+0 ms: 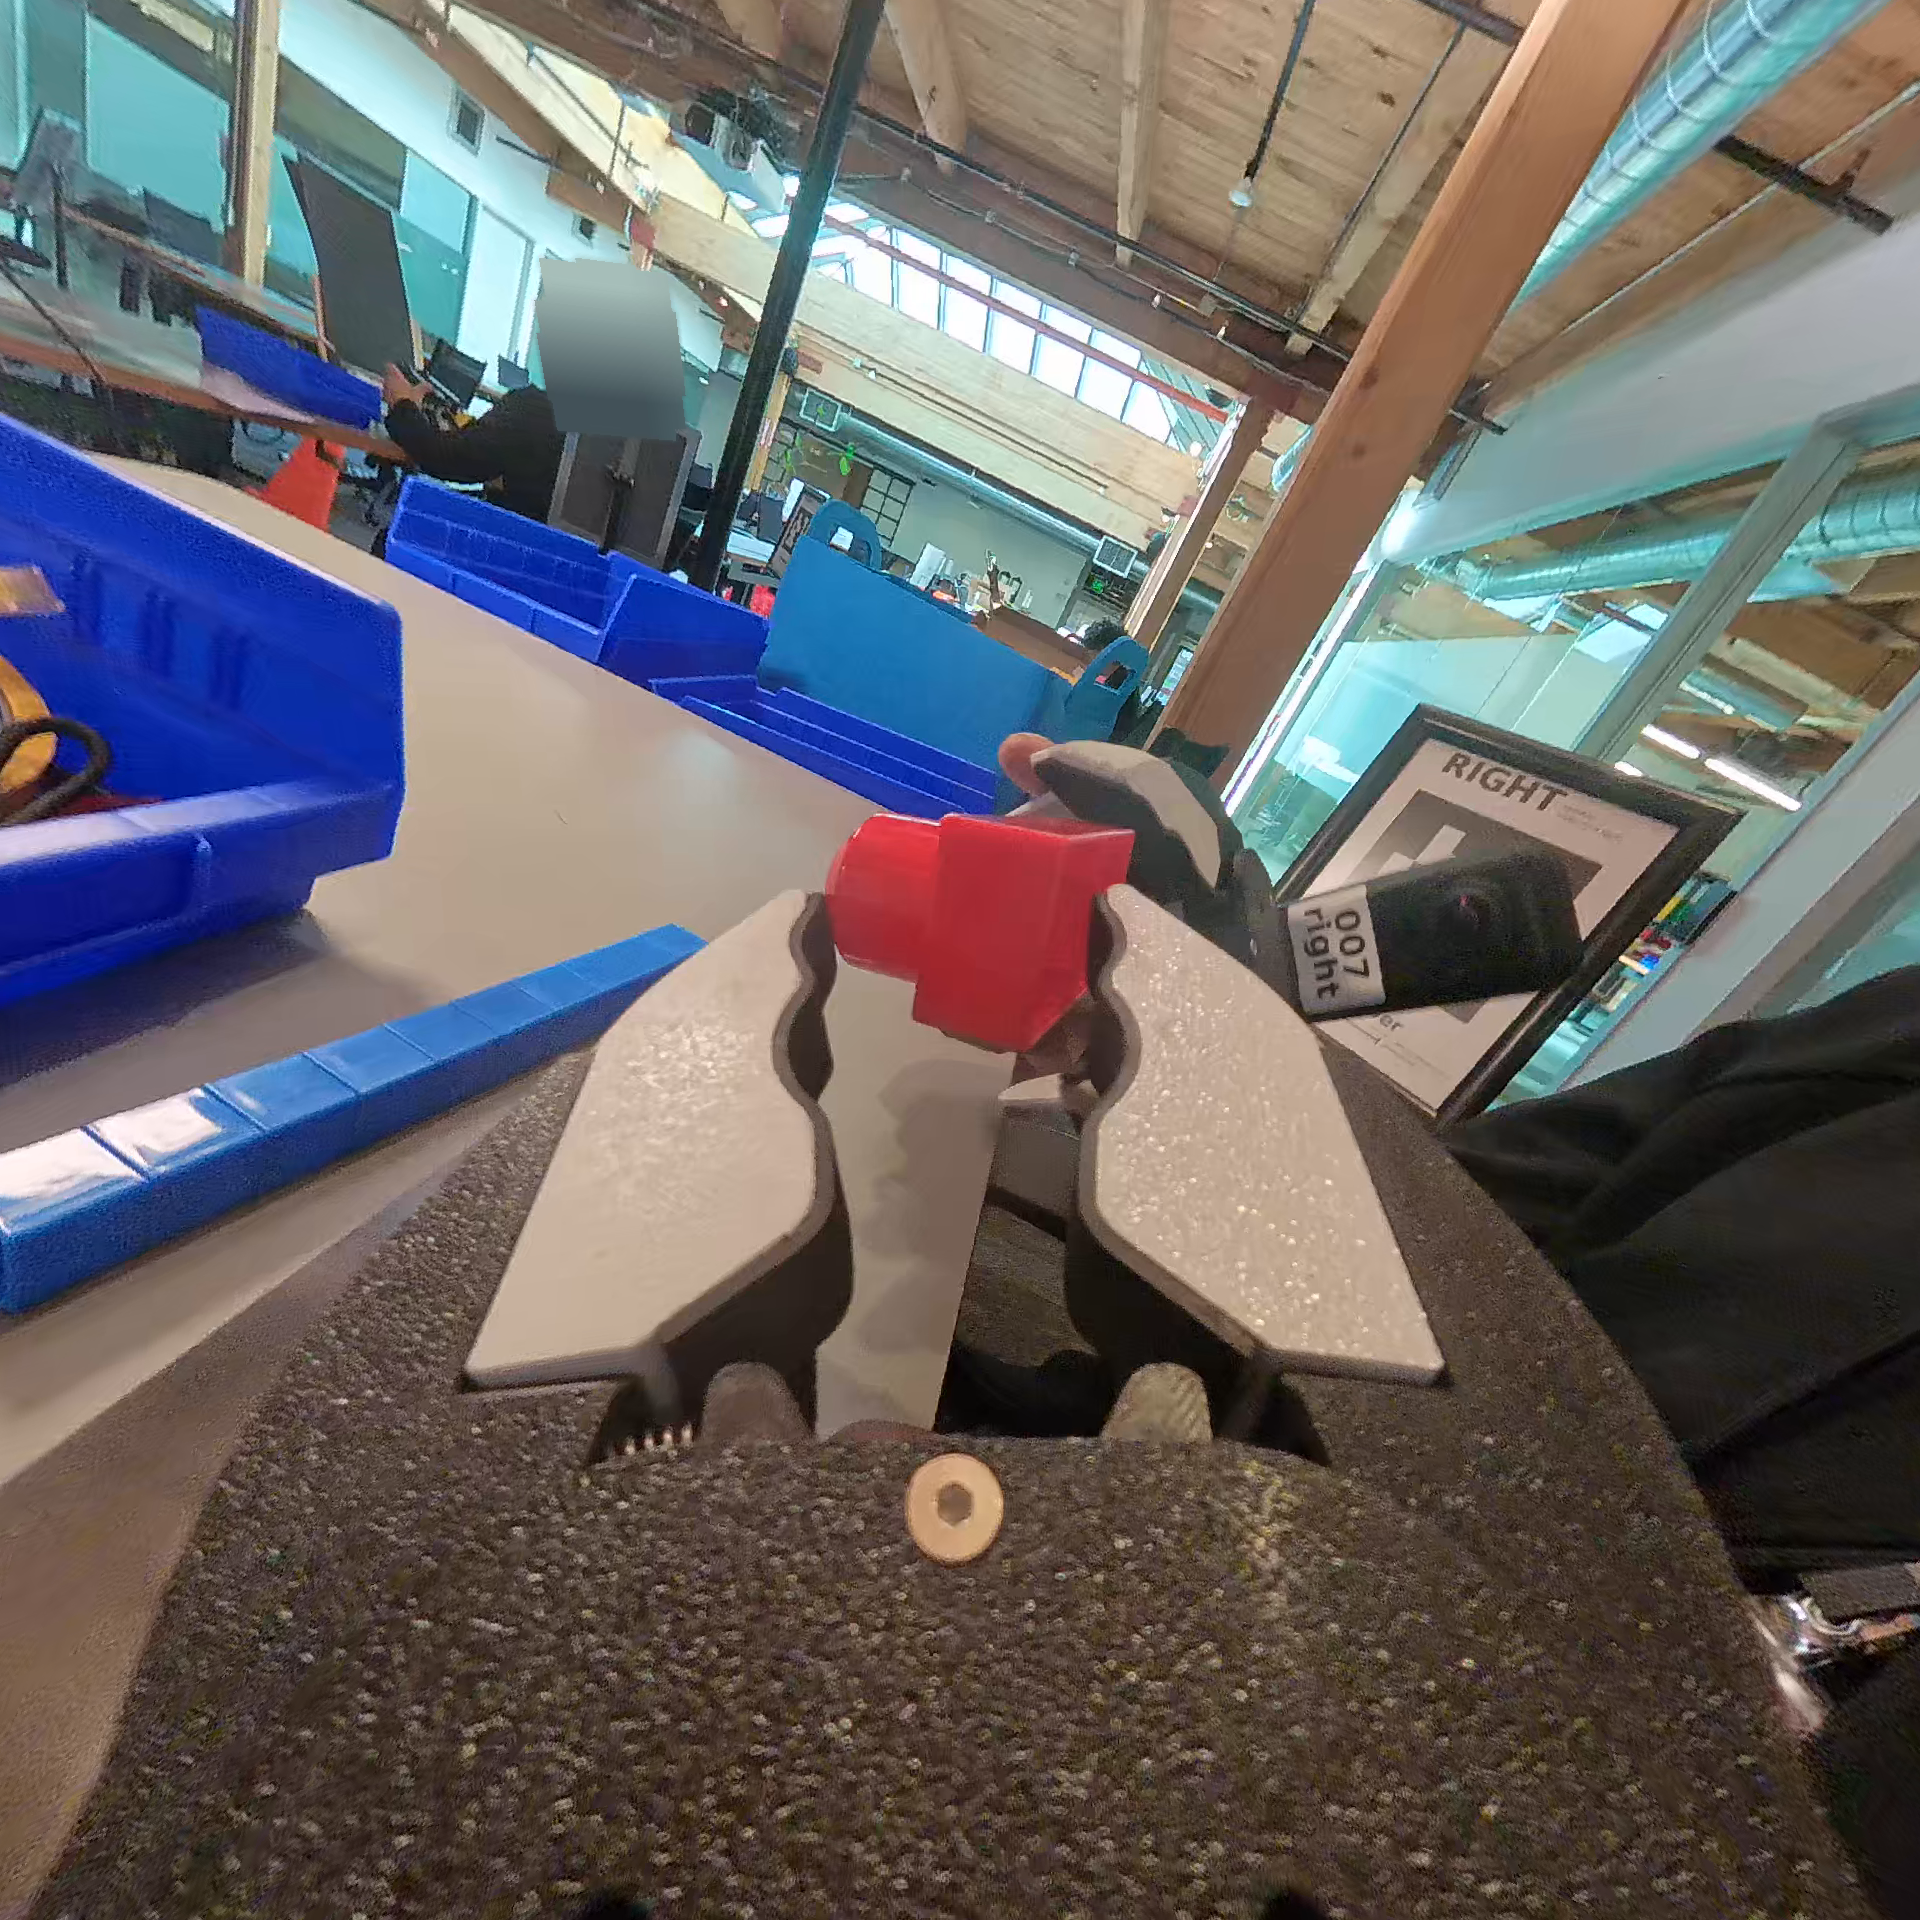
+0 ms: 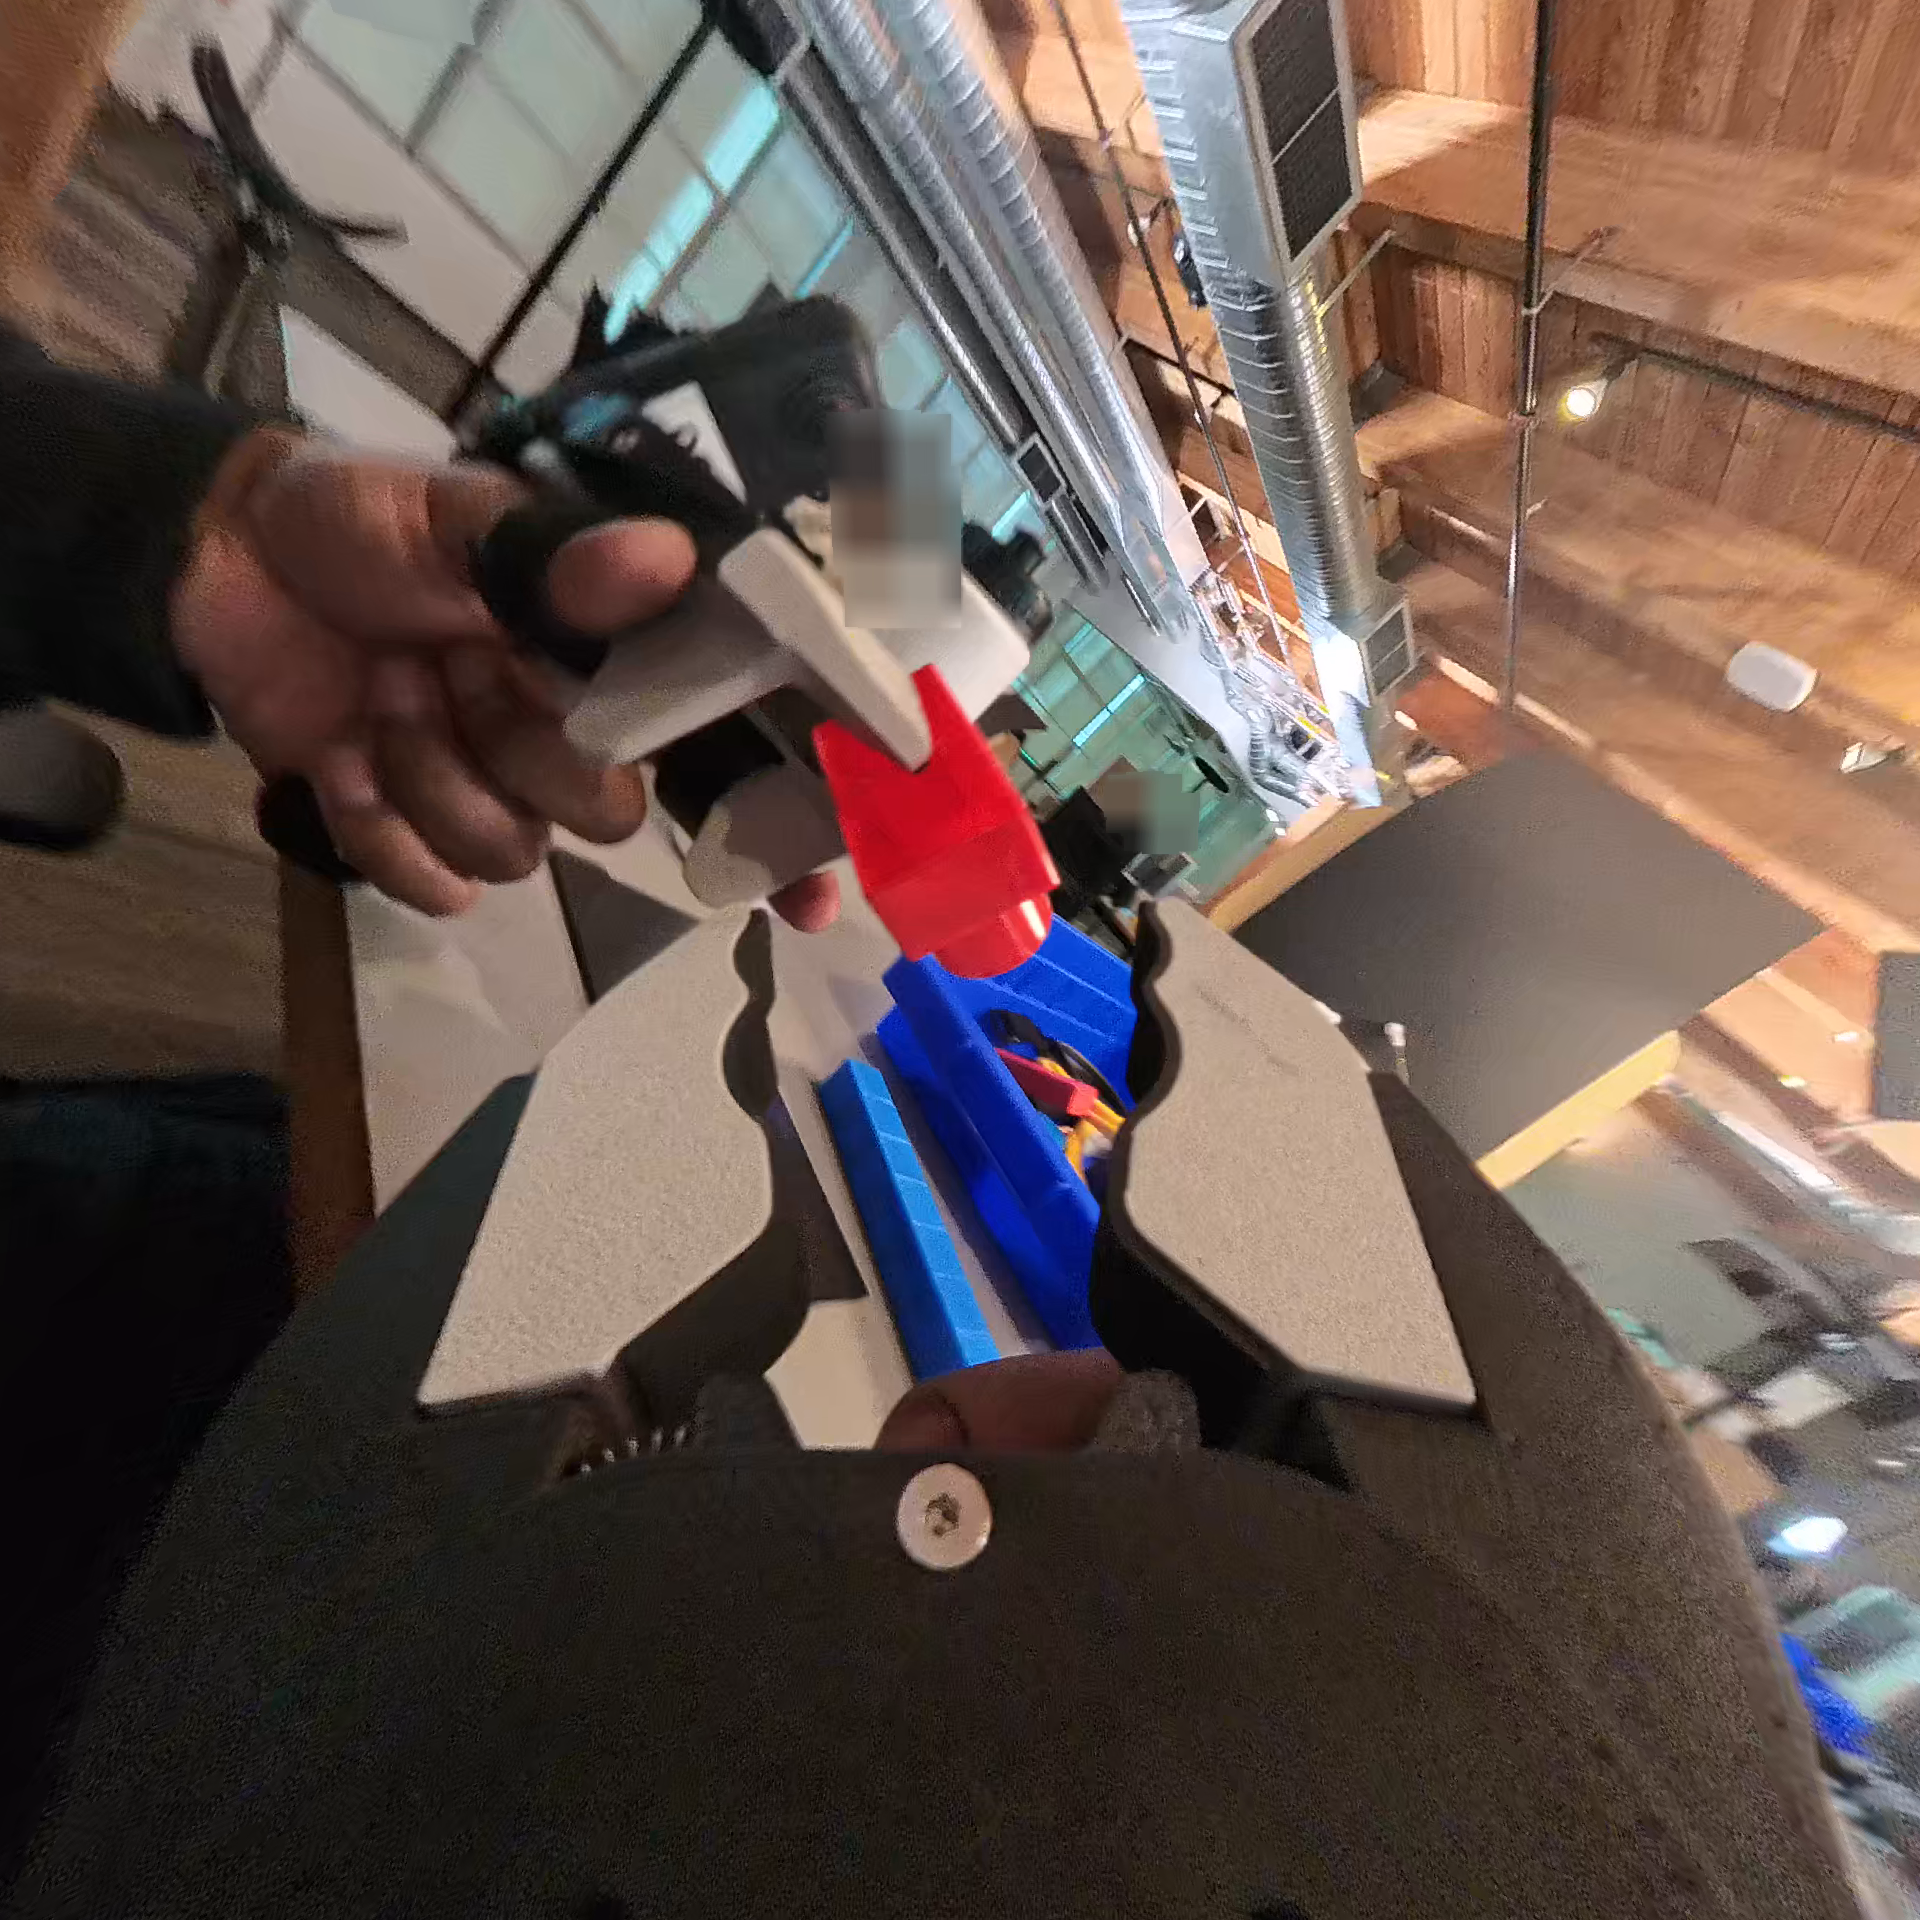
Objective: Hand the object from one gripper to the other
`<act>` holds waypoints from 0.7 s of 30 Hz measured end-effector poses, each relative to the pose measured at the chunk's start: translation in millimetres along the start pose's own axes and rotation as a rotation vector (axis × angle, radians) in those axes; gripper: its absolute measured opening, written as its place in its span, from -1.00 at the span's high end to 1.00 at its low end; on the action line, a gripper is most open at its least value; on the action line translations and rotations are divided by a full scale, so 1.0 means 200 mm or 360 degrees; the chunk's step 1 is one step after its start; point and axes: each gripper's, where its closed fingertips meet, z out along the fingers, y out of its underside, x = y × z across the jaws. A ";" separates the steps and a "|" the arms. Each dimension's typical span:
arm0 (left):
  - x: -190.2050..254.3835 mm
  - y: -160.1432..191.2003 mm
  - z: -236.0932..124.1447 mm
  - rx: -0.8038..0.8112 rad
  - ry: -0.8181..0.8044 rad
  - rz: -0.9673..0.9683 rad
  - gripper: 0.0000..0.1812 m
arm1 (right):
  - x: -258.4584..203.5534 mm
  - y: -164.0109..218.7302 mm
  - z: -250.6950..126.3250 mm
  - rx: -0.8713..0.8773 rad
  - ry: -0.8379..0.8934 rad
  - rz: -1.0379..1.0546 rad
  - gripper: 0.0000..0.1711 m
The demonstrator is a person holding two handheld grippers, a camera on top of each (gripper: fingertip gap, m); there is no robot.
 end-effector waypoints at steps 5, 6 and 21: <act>-0.01 0.05 0.03 -0.0095 0.0012 -0.0078 0.47 | -0.03 0.04 0.03 -0.0103 0.0086 -0.0228 0.25; 0.00 0.06 0.03 -0.0112 0.0031 -0.0076 0.47 | -0.02 0.05 0.03 -0.0116 0.0109 -0.0255 0.32; 0.12 0.00 -0.06 0.0079 0.0227 0.0617 0.22 | -0.04 0.04 -0.02 -0.0035 -0.0377 0.0708 0.57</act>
